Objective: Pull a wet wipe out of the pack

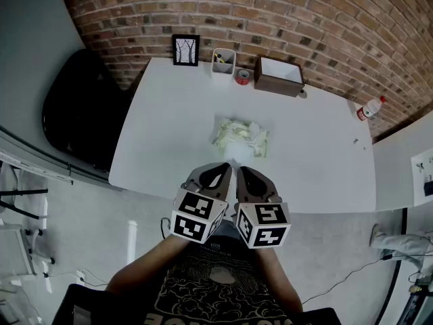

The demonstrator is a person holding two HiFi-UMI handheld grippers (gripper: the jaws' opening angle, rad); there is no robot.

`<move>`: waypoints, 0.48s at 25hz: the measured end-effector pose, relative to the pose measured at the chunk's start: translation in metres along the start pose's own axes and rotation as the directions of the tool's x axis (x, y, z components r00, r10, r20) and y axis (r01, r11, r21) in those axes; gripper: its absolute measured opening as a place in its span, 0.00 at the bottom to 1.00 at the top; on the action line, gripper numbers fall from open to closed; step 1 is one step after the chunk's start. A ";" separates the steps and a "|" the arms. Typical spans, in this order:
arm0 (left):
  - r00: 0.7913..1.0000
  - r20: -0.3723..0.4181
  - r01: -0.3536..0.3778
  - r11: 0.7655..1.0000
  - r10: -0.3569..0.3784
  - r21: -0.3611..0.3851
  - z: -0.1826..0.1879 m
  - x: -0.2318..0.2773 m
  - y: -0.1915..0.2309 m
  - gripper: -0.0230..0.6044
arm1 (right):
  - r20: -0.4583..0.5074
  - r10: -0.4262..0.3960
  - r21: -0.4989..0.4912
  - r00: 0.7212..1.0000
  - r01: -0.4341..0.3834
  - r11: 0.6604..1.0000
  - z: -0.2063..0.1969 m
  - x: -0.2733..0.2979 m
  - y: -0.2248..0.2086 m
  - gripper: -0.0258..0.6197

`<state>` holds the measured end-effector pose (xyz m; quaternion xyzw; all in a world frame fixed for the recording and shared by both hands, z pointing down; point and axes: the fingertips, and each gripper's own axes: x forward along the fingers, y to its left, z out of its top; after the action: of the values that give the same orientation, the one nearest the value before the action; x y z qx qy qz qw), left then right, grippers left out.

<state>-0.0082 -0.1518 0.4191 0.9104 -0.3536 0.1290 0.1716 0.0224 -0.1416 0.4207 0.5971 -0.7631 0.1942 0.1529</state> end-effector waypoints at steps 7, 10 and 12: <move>1.000 0.005 -0.014 1.000 0.014 -0.004 -0.011 -0.020 -0.016 0.06 | 0.032 -0.011 -0.024 0.999 0.012 1.000 -0.005 -0.026 0.011 0.07; 1.000 0.008 -0.019 1.000 0.019 -0.005 -0.015 -0.028 -0.022 0.06 | 0.038 -0.009 -0.031 0.999 0.010 0.999 -0.009 -0.035 0.015 0.07; 1.000 0.008 -0.022 1.000 0.022 -0.008 -0.016 -0.032 -0.025 0.05 | 0.041 -0.009 -0.032 0.999 0.011 0.999 -0.011 -0.040 0.018 0.07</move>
<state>-0.0161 -0.1086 0.4170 0.9064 -0.3647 0.1255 0.1723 0.0145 -0.0987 0.4094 0.6022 -0.7661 0.1688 0.1480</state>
